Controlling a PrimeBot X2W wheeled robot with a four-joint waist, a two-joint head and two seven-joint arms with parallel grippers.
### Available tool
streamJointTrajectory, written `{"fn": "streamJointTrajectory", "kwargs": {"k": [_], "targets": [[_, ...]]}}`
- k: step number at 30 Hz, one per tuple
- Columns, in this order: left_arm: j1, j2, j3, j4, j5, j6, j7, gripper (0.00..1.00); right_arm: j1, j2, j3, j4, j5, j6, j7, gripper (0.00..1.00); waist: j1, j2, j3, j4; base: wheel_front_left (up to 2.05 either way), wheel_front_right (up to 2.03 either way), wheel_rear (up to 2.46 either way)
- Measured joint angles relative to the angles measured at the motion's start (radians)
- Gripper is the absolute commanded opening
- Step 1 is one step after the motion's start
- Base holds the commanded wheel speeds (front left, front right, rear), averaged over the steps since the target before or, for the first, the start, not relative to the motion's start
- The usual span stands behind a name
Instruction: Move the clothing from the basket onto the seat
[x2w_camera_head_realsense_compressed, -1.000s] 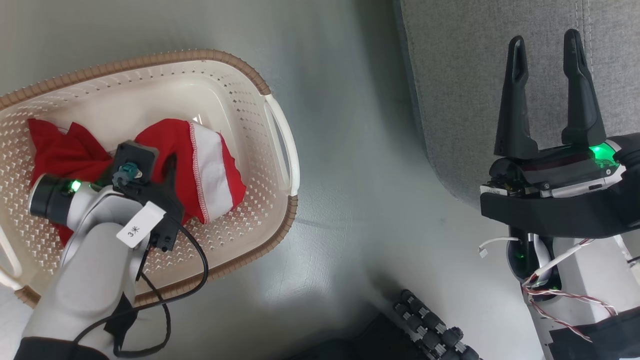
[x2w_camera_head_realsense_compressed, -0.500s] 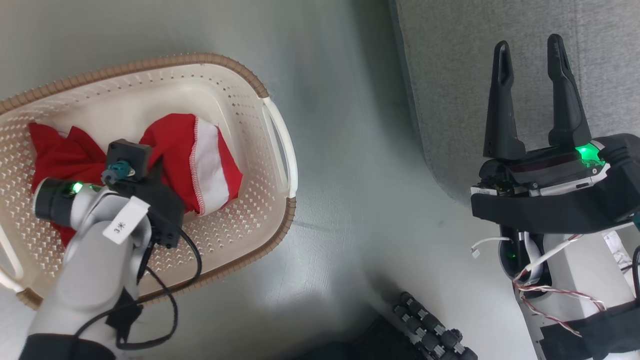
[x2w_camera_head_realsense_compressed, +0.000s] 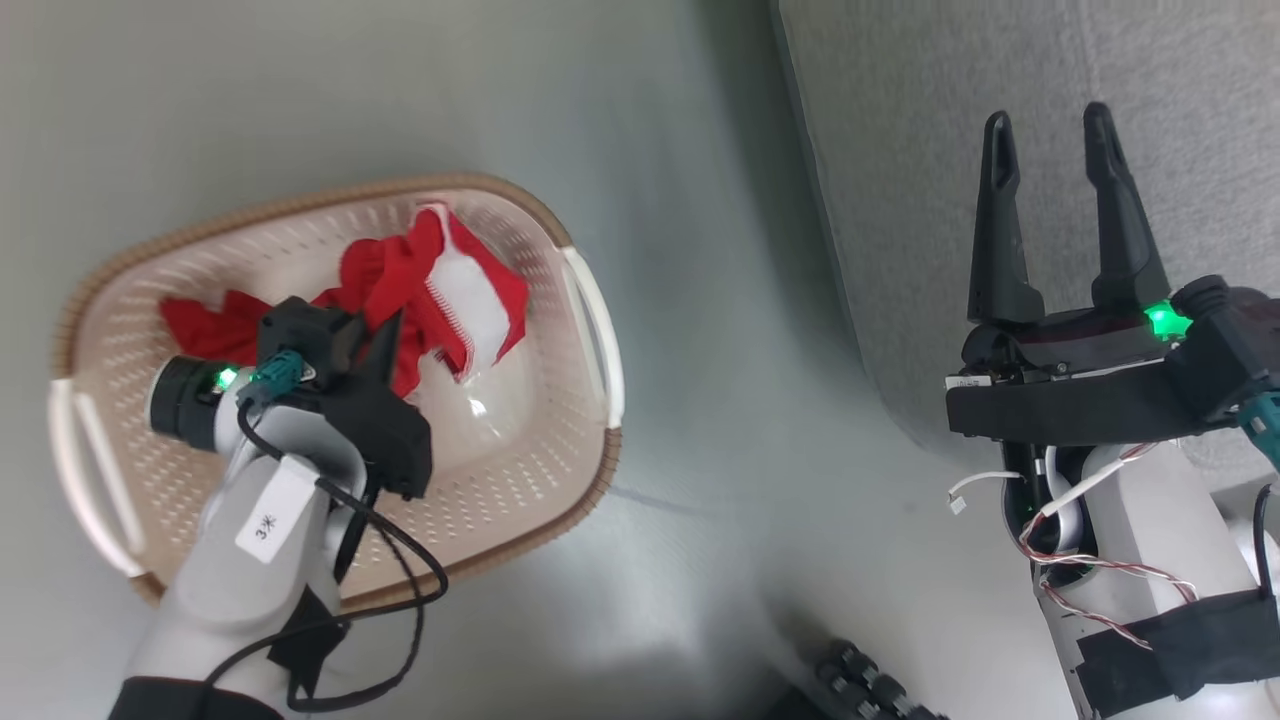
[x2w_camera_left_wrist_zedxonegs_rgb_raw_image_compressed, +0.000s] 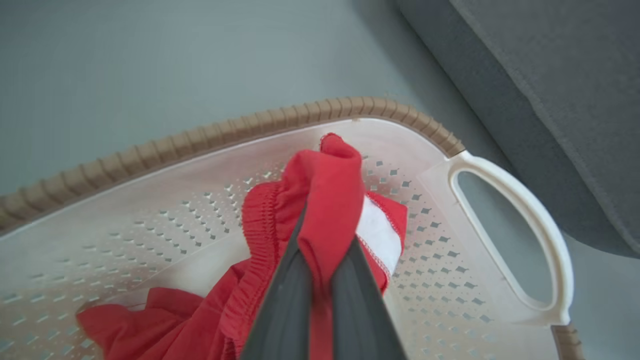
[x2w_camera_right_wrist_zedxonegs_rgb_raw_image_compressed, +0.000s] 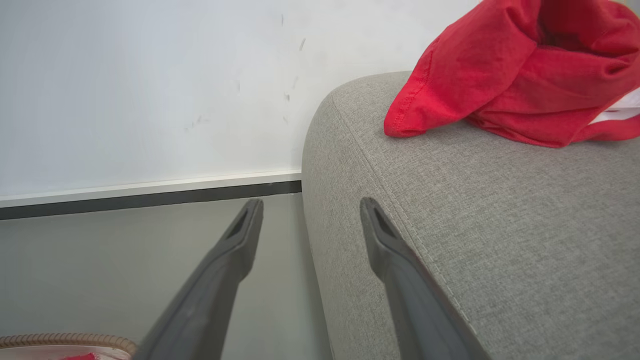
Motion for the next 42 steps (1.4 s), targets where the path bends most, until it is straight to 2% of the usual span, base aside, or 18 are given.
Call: {"fn": "streamJointTrajectory", "kwargs": {"k": [4, 14, 28, 42], "targets": [[0.006, -0.016, -0.001, -0.035, -0.012, -0.008, -0.022, 0.0, -0.004, 0.0, -0.007, 0.044, -0.002, 0.014, 0.0, 1.0, 0.0, 0.0, -0.065, 0.028, 0.0, 0.0, 0.0], [0.022, -0.012, -0.019, -0.129, -0.016, -0.016, -0.039, 0.0, -0.005, -0.001, -0.02, 0.126, -0.009, 0.037, 0.0, 1.0, 0.0, 0.0, -0.207, 0.086, 0.0, 0.0, 0.0], [0.025, 0.023, -0.016, -0.253, -0.059, -0.018, -0.039, 0.0, 0.005, 0.0, -0.011, 0.242, -0.016, 0.077, 0.0, 1.0, 0.0001, 0.0, -0.418, 0.151, 0.0, 0.0, 0.0], [0.128, 0.03, -0.011, -0.307, -0.106, -0.025, -0.039, 0.0, 0.071, 0.0, 0.023, 0.354, -0.032, 0.116, 0.0, 1.0, 0.0, -0.0001, -0.63, 0.198, 0.0, 0.0, 0.0]]}}
